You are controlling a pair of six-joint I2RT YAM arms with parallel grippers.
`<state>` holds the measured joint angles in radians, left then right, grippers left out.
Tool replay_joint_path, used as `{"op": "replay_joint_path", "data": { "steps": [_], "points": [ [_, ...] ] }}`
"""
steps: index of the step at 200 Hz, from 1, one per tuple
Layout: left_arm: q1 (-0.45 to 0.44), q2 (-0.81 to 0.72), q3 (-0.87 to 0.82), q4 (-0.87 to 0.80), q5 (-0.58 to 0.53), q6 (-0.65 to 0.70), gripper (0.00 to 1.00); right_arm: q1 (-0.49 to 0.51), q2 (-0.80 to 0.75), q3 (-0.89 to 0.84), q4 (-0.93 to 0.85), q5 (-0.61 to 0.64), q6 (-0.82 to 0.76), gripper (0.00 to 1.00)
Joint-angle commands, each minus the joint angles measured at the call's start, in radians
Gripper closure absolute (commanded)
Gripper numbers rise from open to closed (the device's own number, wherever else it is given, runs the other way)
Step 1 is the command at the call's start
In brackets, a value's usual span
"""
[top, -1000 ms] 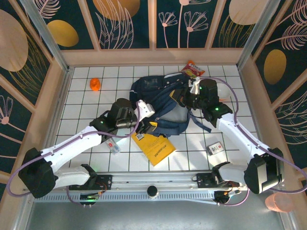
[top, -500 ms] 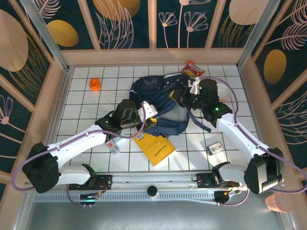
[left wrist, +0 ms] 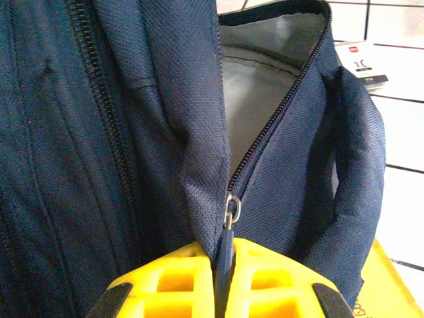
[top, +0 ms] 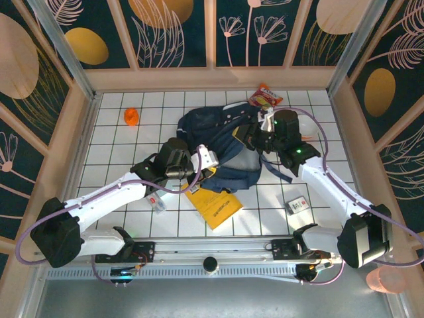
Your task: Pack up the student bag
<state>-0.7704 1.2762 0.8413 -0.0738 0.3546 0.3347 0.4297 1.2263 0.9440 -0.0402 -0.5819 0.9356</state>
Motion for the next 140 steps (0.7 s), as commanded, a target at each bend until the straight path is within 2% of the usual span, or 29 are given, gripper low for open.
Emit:
{"op": "replay_joint_path", "data": {
  "steps": [1,7,26,52,86,92,106,116,127,140],
  "points": [
    [-0.001,-0.018,0.001,0.073,0.113,-0.079,1.0,0.037,-0.04,-0.026,0.153,-0.004,0.046,0.69],
    [-0.001,-0.018,-0.001,0.097,0.12,-0.108,1.0,0.045,-0.054,-0.057,0.183,0.015,0.076,0.63],
    [-0.001,-0.018,-0.011,0.154,0.115,-0.173,1.0,0.069,-0.092,-0.14,0.248,0.068,0.138,0.55],
    [-0.001,-0.023,-0.022,0.209,0.095,-0.212,1.0,0.126,-0.118,-0.192,0.264,0.158,0.175,0.52],
    [-0.001,-0.015,-0.024,0.243,0.115,-0.23,1.0,0.213,-0.077,-0.206,0.331,0.226,0.214,0.5],
    [-0.001,-0.015,-0.026,0.247,0.118,-0.232,1.0,0.223,-0.067,-0.208,0.343,0.238,0.221,0.56],
    [-0.001,-0.015,-0.028,0.233,0.12,-0.231,1.0,0.231,-0.048,-0.216,0.373,0.258,0.239,0.78],
    [-0.001,-0.015,-0.028,0.204,0.125,-0.22,0.99,0.234,-0.042,-0.215,0.386,0.271,0.243,0.88],
    [-0.001,-0.017,-0.031,0.169,0.125,-0.2,0.92,0.236,-0.038,-0.203,0.383,0.28,0.24,0.95],
    [-0.001,-0.025,-0.039,0.137,0.114,-0.17,0.85,0.236,-0.036,-0.186,0.364,0.29,0.229,0.97]
  ]
}}
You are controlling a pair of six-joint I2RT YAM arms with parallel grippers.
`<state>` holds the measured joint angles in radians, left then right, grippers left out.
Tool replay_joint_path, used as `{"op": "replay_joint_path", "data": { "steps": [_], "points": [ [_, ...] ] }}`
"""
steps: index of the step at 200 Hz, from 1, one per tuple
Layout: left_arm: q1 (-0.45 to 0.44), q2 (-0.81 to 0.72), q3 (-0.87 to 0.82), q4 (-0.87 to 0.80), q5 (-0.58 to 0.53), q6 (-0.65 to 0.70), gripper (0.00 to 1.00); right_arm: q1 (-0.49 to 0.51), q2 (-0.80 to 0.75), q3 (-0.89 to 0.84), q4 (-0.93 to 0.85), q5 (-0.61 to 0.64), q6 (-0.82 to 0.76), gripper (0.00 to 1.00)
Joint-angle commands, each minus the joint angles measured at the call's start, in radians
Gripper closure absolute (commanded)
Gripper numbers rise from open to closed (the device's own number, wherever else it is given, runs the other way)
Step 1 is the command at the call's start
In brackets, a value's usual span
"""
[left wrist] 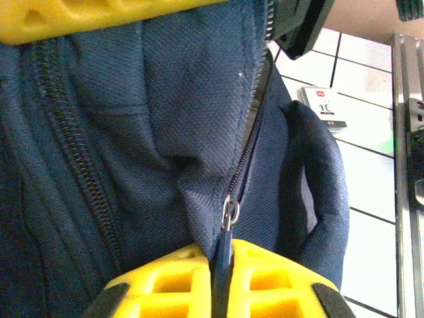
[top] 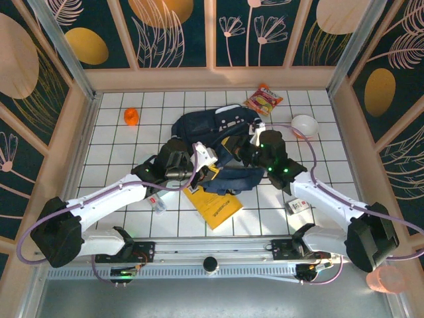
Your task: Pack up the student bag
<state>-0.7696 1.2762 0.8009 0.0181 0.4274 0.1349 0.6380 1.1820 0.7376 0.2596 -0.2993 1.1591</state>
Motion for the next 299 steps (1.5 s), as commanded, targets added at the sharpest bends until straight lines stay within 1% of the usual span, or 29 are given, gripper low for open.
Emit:
{"op": "replay_joint_path", "data": {
  "steps": [1,7,21,46,73,83,89,98,109,113,132,143,155,165,178,188,197,213,230,248,264,278,290,299],
  "points": [
    [-0.002,-0.026,0.002,0.043,0.04,0.031,0.84,0.029,0.008,0.022,0.064,0.008,0.005,0.97],
    [-0.002,-0.031,-0.003,0.037,0.032,0.039,0.82,0.029,0.008,0.029,0.053,0.009,0.001,0.98],
    [-0.002,-0.038,-0.005,0.02,0.022,0.059,0.8,0.03,0.011,0.04,0.04,0.013,-0.005,0.98],
    [-0.002,-0.041,0.006,-0.01,0.026,0.082,0.74,0.031,0.012,0.049,0.021,0.015,-0.013,0.98],
    [-0.002,-0.051,0.011,-0.035,0.042,0.108,0.75,0.029,0.011,0.066,-0.018,0.026,-0.032,0.99],
    [-0.001,-0.055,0.012,-0.046,0.053,0.121,0.82,0.027,0.012,0.071,-0.026,0.027,-0.037,0.99],
    [-0.001,-0.058,0.011,-0.05,0.059,0.126,0.83,0.026,0.012,0.073,-0.026,0.025,-0.039,0.99],
    [-0.002,-0.06,0.008,-0.049,0.06,0.131,0.76,0.025,0.012,0.075,-0.025,0.022,-0.041,0.99],
    [-0.001,-0.063,0.004,-0.042,0.064,0.133,0.6,0.025,0.014,0.081,-0.026,0.017,-0.042,0.99],
    [-0.002,-0.064,0.0,-0.038,0.07,0.133,0.56,0.024,0.014,0.083,-0.026,0.017,-0.042,1.0],
    [-0.003,-0.07,-0.012,-0.013,0.081,0.156,0.54,0.025,0.016,0.085,-0.021,0.014,-0.041,0.99],
    [-0.006,-0.078,-0.023,0.012,0.057,0.172,0.53,0.025,0.016,0.084,-0.02,0.01,-0.041,0.99],
    [-0.01,-0.083,-0.036,0.046,0.017,0.187,0.48,0.025,0.016,0.083,-0.017,0.008,-0.039,0.99],
    [-0.017,-0.083,-0.037,0.06,0.006,0.207,0.47,0.025,0.016,0.082,-0.015,0.007,-0.038,0.99],
    [-0.037,-0.076,-0.03,0.041,-0.003,0.266,0.45,0.025,0.016,0.083,-0.013,0.008,-0.039,0.99],
    [-0.057,-0.073,-0.028,0.011,-0.006,0.333,0.42,0.023,0.017,0.082,-0.01,0.008,-0.038,0.99],
    [-0.065,-0.075,-0.036,0.012,-0.016,0.361,0.38,0.023,0.015,0.082,-0.008,0.008,-0.038,0.99],
    [-0.065,-0.074,-0.037,0.049,-0.055,0.301,0.37,0.022,0.013,0.084,-0.008,0.009,-0.037,0.99],
    [-0.071,-0.056,-0.019,0.057,-0.104,0.181,0.38,0.022,0.012,0.086,-0.003,0.012,-0.035,0.99],
    [-0.09,-0.049,-0.031,0.065,-0.217,0.056,0.38,0.023,0.008,0.087,0.001,0.018,-0.03,0.99],
    [-0.109,-0.054,-0.055,0.045,-0.292,0.014,0.38,0.022,0.001,0.088,-0.003,0.024,-0.031,0.99],
    [-0.11,-0.05,-0.068,0.028,-0.318,-0.022,0.37,0.022,-0.003,0.089,-0.009,0.028,-0.033,0.99],
    [-0.11,-0.044,-0.063,0.012,-0.343,-0.046,0.39,0.021,-0.003,0.093,-0.021,0.026,-0.038,0.99],
    [-0.11,-0.046,-0.063,0.009,-0.354,-0.051,0.43,0.021,-0.004,0.098,-0.035,0.027,-0.045,0.99]
  ]
}}
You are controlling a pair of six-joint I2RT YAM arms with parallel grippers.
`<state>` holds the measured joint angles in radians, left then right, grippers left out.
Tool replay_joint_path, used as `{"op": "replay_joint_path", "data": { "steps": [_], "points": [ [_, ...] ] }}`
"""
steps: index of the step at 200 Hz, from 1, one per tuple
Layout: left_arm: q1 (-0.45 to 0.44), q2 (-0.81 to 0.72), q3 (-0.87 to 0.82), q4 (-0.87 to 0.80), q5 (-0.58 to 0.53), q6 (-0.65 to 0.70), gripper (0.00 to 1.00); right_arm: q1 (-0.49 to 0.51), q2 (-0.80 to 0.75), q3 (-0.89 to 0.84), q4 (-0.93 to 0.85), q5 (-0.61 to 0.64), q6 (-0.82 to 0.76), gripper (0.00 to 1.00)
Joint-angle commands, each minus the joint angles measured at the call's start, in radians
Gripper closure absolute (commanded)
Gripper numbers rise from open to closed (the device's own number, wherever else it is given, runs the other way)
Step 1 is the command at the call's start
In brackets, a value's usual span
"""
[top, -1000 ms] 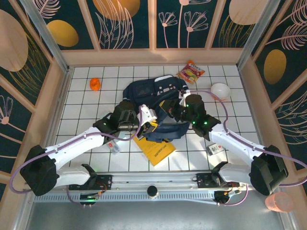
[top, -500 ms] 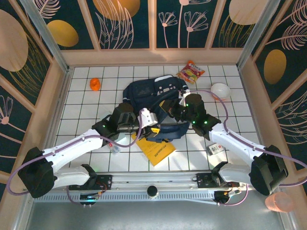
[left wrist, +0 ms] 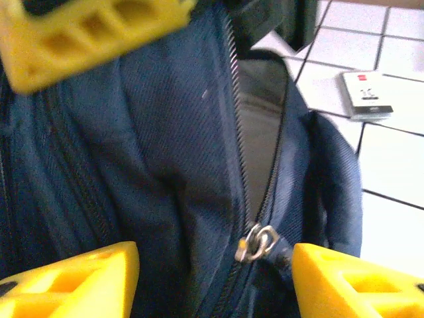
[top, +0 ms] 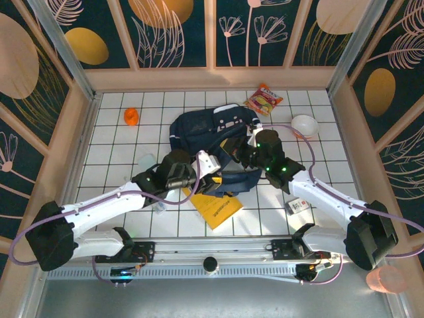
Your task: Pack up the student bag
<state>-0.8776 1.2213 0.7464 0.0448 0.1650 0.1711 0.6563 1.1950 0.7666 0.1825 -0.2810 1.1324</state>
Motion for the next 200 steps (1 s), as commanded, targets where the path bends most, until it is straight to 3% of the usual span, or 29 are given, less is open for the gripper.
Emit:
{"op": "replay_joint_path", "data": {
  "steps": [1,22,48,60,88,139,166,189,200],
  "points": [
    [-0.002,0.008,-0.008,-0.018,-0.092,-0.087,0.44,0.003,-0.018,0.069,0.041,0.009,-0.018,0.99],
    [-0.003,-0.005,-0.005,-0.015,-0.098,-0.085,0.59,0.002,-0.027,0.068,0.025,0.015,-0.023,0.99],
    [-0.002,-0.012,-0.008,-0.011,-0.063,-0.071,0.72,-0.004,-0.037,0.068,0.014,0.019,-0.029,0.99],
    [-0.002,-0.016,-0.012,0.001,-0.038,-0.076,0.73,-0.003,-0.038,0.069,0.007,0.02,-0.032,0.99],
    [-0.002,-0.019,-0.009,0.013,0.017,-0.099,0.54,-0.003,-0.036,0.072,0.011,0.016,-0.03,0.99],
    [-0.016,-0.02,-0.009,0.052,0.026,-0.263,0.39,-0.002,-0.03,0.08,0.019,0.022,-0.031,0.97],
    [-0.023,-0.021,-0.024,0.066,0.0,-0.298,0.35,-0.001,-0.031,0.08,0.018,0.021,-0.031,0.97],
    [-0.027,0.02,-0.009,0.052,-0.109,-0.348,0.33,-0.002,-0.033,0.08,0.017,0.019,-0.031,0.97],
    [-0.028,0.043,0.004,0.023,-0.159,-0.346,0.37,-0.001,-0.038,0.08,0.01,0.021,-0.033,0.97]
  ]
}}
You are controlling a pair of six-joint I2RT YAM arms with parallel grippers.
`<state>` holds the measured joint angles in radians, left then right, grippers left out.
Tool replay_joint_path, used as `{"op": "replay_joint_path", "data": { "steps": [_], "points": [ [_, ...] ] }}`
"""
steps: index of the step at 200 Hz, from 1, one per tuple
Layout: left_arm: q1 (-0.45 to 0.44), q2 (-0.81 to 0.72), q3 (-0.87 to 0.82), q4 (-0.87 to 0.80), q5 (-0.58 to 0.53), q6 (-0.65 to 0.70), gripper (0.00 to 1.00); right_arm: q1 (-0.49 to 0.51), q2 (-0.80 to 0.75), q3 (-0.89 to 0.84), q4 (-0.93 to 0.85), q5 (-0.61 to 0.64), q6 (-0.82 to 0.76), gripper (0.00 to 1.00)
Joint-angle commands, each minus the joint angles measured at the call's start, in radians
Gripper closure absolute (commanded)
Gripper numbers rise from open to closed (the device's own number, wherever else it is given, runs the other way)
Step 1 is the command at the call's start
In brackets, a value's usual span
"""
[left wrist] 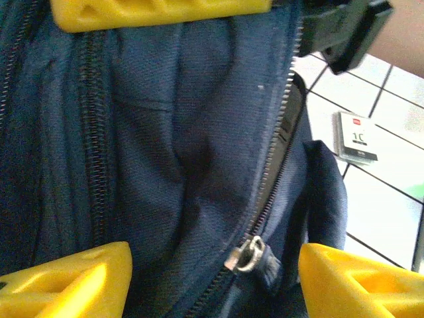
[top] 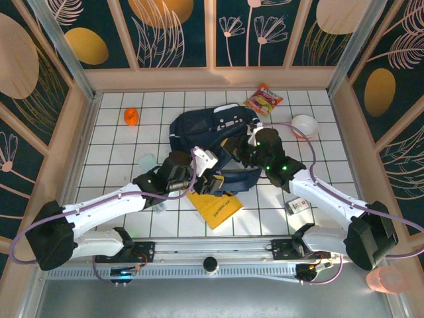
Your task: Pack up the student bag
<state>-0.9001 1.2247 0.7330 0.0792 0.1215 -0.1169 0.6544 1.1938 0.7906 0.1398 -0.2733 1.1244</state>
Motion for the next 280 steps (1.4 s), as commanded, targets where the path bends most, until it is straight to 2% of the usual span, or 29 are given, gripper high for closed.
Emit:
{"op": "replay_joint_path", "data": {
  "steps": [1,32,98,109,127,133,164,188,217,243,262,280],
  "points": [
    [-0.005,0.041,0.018,-0.015,-0.119,-0.057,0.38,0.0,-0.037,0.056,0.052,0.015,-0.025,0.97],
    [-0.004,0.041,0.028,-0.082,-0.159,0.005,0.53,-0.015,-0.052,0.064,0.007,0.013,-0.044,0.97],
    [-0.004,0.004,0.001,-0.044,-0.026,0.035,0.86,-0.025,-0.07,0.071,-0.023,0.013,-0.061,0.99],
    [-0.004,0.002,0.001,-0.043,-0.004,0.038,0.85,-0.029,-0.07,0.071,-0.031,0.011,-0.064,0.98],
    [-0.005,-0.002,0.001,-0.044,0.014,0.039,0.68,-0.033,-0.07,0.071,-0.035,0.007,-0.066,0.98],
    [-0.005,-0.005,-0.001,-0.044,0.017,0.04,0.66,-0.034,-0.07,0.071,-0.035,0.005,-0.067,0.99],
    [-0.005,-0.018,-0.017,-0.053,0.027,0.051,0.78,-0.042,-0.076,0.076,-0.045,-0.001,-0.075,0.98],
    [-0.004,-0.026,-0.02,-0.059,0.063,0.071,0.83,-0.051,-0.083,0.072,-0.051,-0.005,-0.076,0.98],
    [-0.004,-0.028,-0.027,-0.064,0.086,0.09,0.75,-0.063,-0.091,0.071,-0.054,-0.016,-0.078,0.98],
    [-0.004,-0.024,-0.038,-0.056,0.096,0.095,0.76,-0.067,-0.094,0.075,-0.054,-0.026,-0.081,0.99],
    [-0.004,-0.021,-0.039,-0.052,0.129,0.099,0.71,-0.065,-0.095,0.072,-0.055,-0.03,-0.081,0.99],
    [-0.005,-0.023,-0.043,-0.042,0.146,0.096,0.77,-0.069,-0.095,0.071,-0.054,-0.032,-0.081,0.99]
  ]
}}
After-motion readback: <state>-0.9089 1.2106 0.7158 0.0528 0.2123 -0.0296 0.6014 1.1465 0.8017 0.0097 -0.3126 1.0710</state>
